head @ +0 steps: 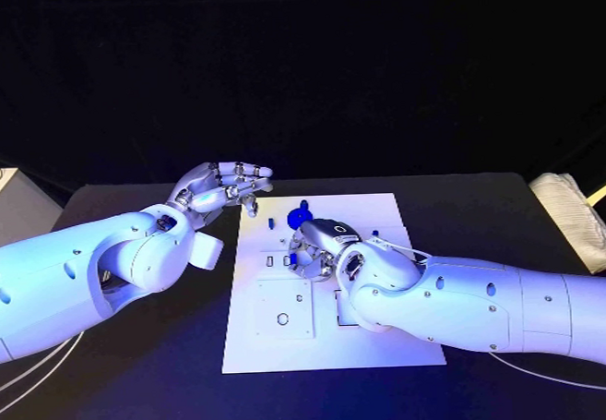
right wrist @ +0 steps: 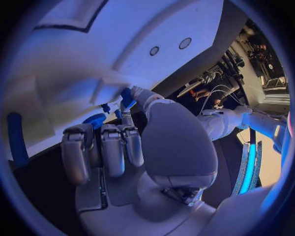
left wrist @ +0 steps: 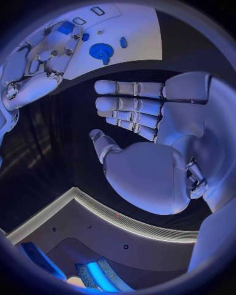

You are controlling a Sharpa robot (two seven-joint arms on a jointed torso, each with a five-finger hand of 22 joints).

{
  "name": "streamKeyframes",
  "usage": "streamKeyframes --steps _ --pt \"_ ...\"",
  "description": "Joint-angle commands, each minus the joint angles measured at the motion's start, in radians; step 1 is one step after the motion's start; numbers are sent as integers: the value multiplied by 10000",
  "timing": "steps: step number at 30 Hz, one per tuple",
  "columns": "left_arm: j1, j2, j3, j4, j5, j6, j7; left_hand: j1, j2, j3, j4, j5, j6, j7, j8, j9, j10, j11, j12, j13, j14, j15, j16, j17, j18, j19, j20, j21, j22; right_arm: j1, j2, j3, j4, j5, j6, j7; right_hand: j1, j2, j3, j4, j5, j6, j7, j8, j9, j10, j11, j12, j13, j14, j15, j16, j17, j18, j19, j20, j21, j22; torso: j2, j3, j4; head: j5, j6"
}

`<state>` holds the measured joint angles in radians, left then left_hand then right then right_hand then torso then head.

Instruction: Assemble the parts on the task board

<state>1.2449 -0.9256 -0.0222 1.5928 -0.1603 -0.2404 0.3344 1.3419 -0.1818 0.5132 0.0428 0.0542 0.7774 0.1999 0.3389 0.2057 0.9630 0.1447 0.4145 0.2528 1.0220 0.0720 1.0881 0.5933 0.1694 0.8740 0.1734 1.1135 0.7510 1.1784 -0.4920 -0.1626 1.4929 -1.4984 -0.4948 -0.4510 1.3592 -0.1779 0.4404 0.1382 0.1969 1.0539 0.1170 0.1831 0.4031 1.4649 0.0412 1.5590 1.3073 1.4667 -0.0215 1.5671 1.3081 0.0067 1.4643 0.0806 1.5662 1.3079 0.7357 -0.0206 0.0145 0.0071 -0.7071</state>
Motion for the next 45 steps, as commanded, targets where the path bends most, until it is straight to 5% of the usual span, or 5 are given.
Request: streamKeyframes --steps 1,23,32,45 --pt "5 11 5 25 -40 209 30 -14 67 -7 30 -39 -90 230 34 12 -68 26 43 16 -10 35 50 17 60 36 16 51 -8 -17 12 -4 -46 -227 95 -89 -159 -17 16 64 51 -17 -9 59 15 918 -41 -51 2487 1041 -94 37 2627 -67 1065 -55 46 2629 4 2 1 -1 11" --pt "5 -9 5 19 -39 288 -17 -1 50 1 25 -38 -157 246 61 15 -164 44 89 34 -21 50 59 16 60 31 28 63 -5 -46 79 -13 -119 -248 98 -81 -387 -255 -53 79 7 -236 68 30 -19 845 23 -139 2414 1041 -46 37 2627 -67 1065 -25 46 2629 8 11 -8 3 -17" --pt "5 -23 5 20 -39 292 -20 0 46 1 25 -39 -169 250 64 15 -180 47 97 37 -23 53 61 16 59 35 30 69 1 -47 96 -15 -135 -235 163 44 -394 -567 -142 -36 -114 -654 222 -120 -125 579 155 -451 2156 1041 64 37 2627 -67 1065 65 46 2629 9 10 -6 -5 -25" --pt "5 -53 5 15 -40 293 -41 -3 38 -1 27 -39 -195 257 72 16 -211 55 113 43 -26 60 64 16 61 22 35 65 -12 -48 90 -17 -130 -194 -66 311 -487 -699 -652 82 -583 -1347 438 -398 -316 109 360 -975 1727 1041 248 37 2627 -67 1065 244 46 2629 10 8 -6 -11 -18"
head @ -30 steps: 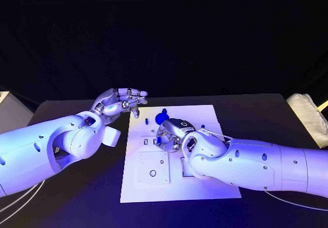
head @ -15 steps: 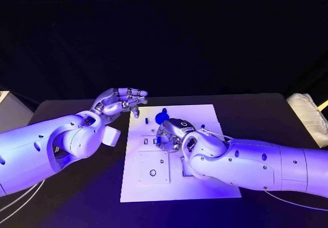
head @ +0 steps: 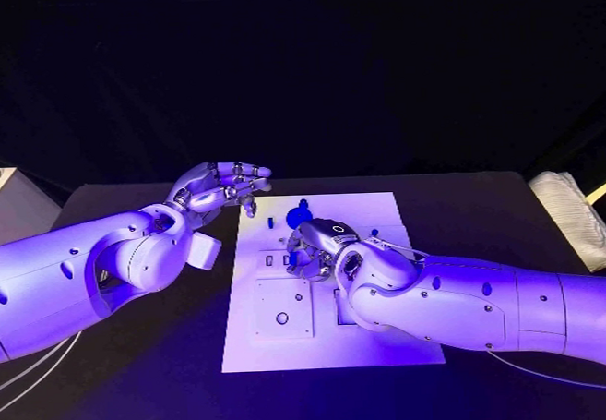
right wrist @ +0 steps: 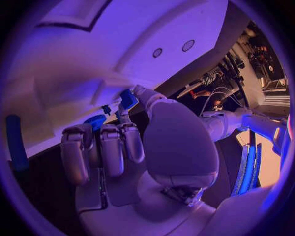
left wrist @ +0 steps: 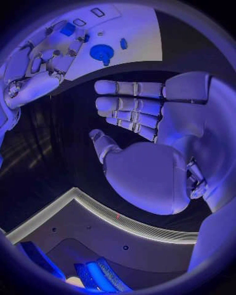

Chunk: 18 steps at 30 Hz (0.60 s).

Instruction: Assemble the parts on the task board

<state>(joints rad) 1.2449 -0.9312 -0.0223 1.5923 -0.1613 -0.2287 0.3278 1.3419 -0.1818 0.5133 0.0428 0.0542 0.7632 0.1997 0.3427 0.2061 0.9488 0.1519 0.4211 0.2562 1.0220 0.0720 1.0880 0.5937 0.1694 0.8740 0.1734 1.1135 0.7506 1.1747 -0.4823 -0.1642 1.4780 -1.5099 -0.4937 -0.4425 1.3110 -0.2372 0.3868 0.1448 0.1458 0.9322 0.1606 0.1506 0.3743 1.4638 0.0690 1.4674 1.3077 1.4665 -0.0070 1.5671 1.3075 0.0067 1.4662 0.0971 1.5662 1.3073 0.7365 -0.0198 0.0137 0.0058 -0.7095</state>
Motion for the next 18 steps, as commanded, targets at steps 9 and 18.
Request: streamKeyframes --steps 9,18 --pt "5 23 6 -64 -327 208 -213 -127 -48 -117 103 -42 -143 250 138 35 -74 -22 308 119 18 70 135 26 39 118 69 159 108 10 -360 10 561 -72 -669 403 327 133 -1666 596 -97 -367 89 -192 -150 51 171 -106 1651 1043 190 37 2633 -67 1046 173 46 2635 -20 3 10 21 -7" --pt "6 223 1 -546 -1667 187 -1641 -854 4 -854 1000 -42 436 -250 1797 759 100 -547 4127 2338 3569 -376 3450 5780 -588 3087 -320 2273 3248 644 -1510 121 1594 1655 -1266 2173 988 481 -1768 806 387 -203 52 -80 -158 67 133 -68 1665 1043 155 37 2633 -3 923 148 -193 2463 -168 19 -55 76 69"
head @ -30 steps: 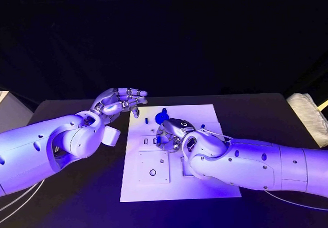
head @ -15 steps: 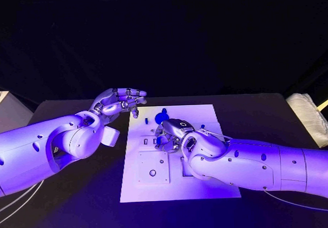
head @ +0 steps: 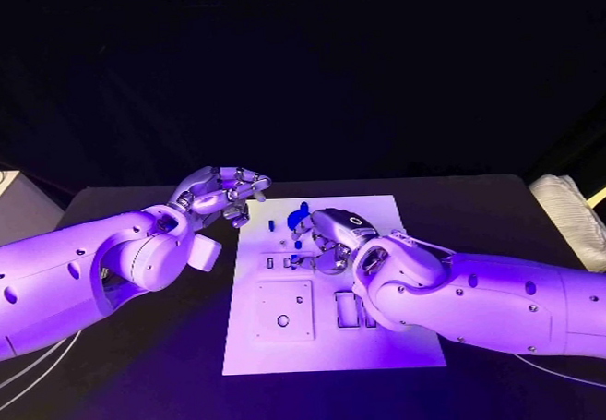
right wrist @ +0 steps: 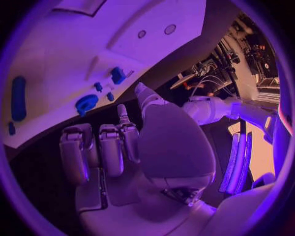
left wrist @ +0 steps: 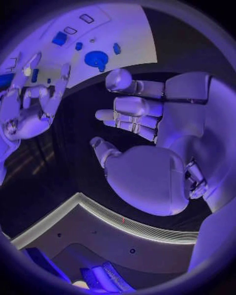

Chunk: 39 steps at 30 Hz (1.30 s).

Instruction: Assemble the parts on the task board

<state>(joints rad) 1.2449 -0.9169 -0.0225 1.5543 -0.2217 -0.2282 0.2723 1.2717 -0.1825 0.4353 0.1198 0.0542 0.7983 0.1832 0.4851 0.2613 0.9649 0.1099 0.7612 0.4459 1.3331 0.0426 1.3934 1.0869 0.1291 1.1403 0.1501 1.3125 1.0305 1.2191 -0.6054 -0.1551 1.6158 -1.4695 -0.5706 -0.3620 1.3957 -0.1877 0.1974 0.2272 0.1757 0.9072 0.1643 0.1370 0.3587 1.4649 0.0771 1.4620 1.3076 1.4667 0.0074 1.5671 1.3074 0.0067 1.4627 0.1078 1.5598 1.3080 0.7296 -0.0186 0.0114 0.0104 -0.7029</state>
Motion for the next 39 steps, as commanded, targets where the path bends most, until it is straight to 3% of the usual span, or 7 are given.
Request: streamKeyframes --steps 1,7,12,18,26,29,39 --pt "7 124 4 -260 -1347 313 -1440 -307 25 -146 418 -36 128 -151 601 350 -40 -180 1128 683 687 -125 572 1280 -238 650 -127 427 695 311 -444 40 305 1640 -423 1601 201 -22 182 -21 244 63 12 83 1 55 49 -10 1669 1041 8 37 2634 -2 956 37 -134 2454 -130 7 -35 28 2" --pt "19 444 9 -793 -3170 1742 -3762 -737 30 -275 1086 -40 116 -346 1282 870 -160 -344 2058 1274 919 -283 708 1725 -296 924 -282 592 956 838 -1454 65 783 3447 18 2270 376 -80 454 -63 730 149 -11 264 37 67 23 17 1685 1041 -15 37 2634 8 939 15 -172 2429 -255 10 41 80 -50" --pt "66 700 15 -988 -4546 2580 -5447 -708 -1 -385 1344 -38 101 -408 1595 1159 -172 -400 2361 1470 956 -336 685 1782 -305 976 -335 604 980 1198 -2249 69 1013 4205 175 2438 377 -91 493 -58 794 151 -12 284 40 57 21 7 1675 1041 -16 37 2634 7 940 12 -170 2431 -341 39 -9 181 -108" --pt "232 1243 17 -1285 -6139 3033 -6891 -876 58 -644 1712 -38 17 -518 2189 1787 -183 -492 2692 1680 1043 -422 675 1933 -315 1037 -418 604 1000 1424 -2850 70 1008 4743 66 2641 307 -83 538 1 845 125 -5 298 37 43 27 -8 1660 1041 -15 37 2634 2 949 10 -153 2444 -390 83 -42 255 -197" --pt "351 2032 -14 -1723 -7212 3451 -7846 -1366 165 -1031 1727 -32 -192 -519 2345 2083 -280 -487 2725 1709 1042 -420 630 1947 -314 1038 -426 579 970 1491 -3032 70 820 4967 -186 2779 291 -83 551 16 862 114 -4 299 35 35 27 -17 1652 1041 -14 37 2634 -3 958 10 -135 2457 -439 117 -5 279 -269" --pt "447 2364 -113 -1944 -7340 3618 -8045 -1358 199 -1031 1722 -30 -200 -522 2356 2103 -281 -490 2732 1713 1047 -422 631 1958 -320 1061 -426 592 1000 1500 -3044 70 748 4993 -211 2751 288 -84 560 20 878 105 -4 299 33 23 28 -30 1640 1041 -14 37 2634 1 951 10 -149 2447 -446 127 18 279 -301" --pt "710 3184 -324 -2572 -7679 4264 -8537 -1416 311 -1054 1734 -33 -247 -523 2413 2210 -305 -490 2761 1732 1050 -424 626 1983 -325 1076 -426 601 1021 1506 -3001 68 587 5016 -184 2634 279 -87 570 29 897 93 -2 298 31 22 29 -32 1638 1041 -14 37 2634 2 949 10 -153 2444 -430 125 -29 324 -355"
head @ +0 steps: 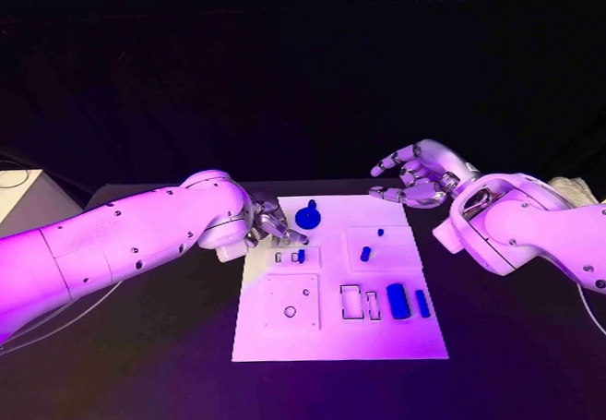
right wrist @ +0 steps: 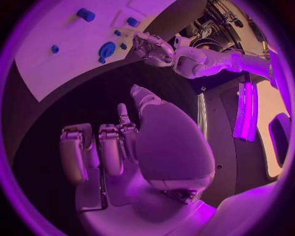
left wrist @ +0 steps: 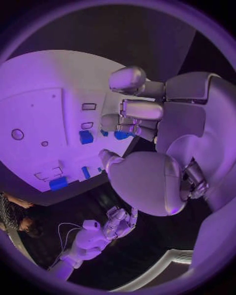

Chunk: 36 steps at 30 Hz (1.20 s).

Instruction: Assemble the parts on the task board

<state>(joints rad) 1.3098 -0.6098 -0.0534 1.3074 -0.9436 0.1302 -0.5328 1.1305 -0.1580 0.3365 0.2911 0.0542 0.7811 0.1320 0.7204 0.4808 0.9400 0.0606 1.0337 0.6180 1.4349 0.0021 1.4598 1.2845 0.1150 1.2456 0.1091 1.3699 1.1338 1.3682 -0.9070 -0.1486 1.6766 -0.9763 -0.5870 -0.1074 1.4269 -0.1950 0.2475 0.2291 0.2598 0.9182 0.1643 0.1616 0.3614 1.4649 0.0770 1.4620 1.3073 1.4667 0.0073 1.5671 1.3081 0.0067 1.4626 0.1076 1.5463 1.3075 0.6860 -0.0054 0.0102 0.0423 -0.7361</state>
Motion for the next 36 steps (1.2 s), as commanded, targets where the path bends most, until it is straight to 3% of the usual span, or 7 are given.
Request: streamKeyframes --steps 1,8,14,20,36 --pt "79 177 -32 -148 -484 735 -512 -32 81 -76 21 -32 -91 -9 70 36 -68 6 38 14 38 -16 -34 26 -189 35 -16 35 5 15 21 2 -31 84 -8 71 -33 -14 69 10 56 -17 -2 52 4 22 30 -32 1641 1041 -13 37 2627 2 950 12 -17 2449 7 -6 -18 5 -25" --pt "132 478 -91 -302 -507 1052 -574 -54 140 -67 15 -30 -101 -12 103 88 -85 5 47 21 39 -13 -34 41 -191 37 -13 38 12 14 70 0 -98 85 74 -15 -33 -14 69 10 56 -17 -2 52 4 22 30 -32 1641 1041 -13 37 2627 2 950 12 -17 2449 21 -16 19 -70 -33" --pt "144 721 -127 -478 -470 1425 -621 -79 178 -60 18 -31 -110 -12 127 128 -97 5 54 26 38 -13 -34 50 -193 41 -11 42 23 8 123 -2 -154 85 147 -67 -47 -18 82 22 81 -29 0 52 1 13 31 -43 1631 1041 -12 37 2627 9 938 12 -41 2433 20 -15 5 -66 -78" --pt "145 855 -170 -605 -453 1547 -622 -94 214 -48 15 -31 -120 -14 146 161 -107 5 60 31 44 -12 -29 69 -196 47 -10 47 34 6 147 -3 -175 84 181 -93 -60 -21 86 32 88 -34 1 54 1 6 32 -50 1624 1041 -11 37 2627 11 934 13 -49 2427 27 -22 -9 -85 -88" --pt "143 1035 -215 -720 -332 1800 -558 188 333 197 -34 -30 -222 -29 248 391 -172 -10 91 53 50 -22 -23 132 -195 33 -10 53 42 -17 263 -5 -251 84 249 -117 -75 -24 91 43 92 -38 2 56 0 -3 33 -60 1615 1041 -11 37 2627 15 926 13 -66 2416 26 -23 24 -148 -143"
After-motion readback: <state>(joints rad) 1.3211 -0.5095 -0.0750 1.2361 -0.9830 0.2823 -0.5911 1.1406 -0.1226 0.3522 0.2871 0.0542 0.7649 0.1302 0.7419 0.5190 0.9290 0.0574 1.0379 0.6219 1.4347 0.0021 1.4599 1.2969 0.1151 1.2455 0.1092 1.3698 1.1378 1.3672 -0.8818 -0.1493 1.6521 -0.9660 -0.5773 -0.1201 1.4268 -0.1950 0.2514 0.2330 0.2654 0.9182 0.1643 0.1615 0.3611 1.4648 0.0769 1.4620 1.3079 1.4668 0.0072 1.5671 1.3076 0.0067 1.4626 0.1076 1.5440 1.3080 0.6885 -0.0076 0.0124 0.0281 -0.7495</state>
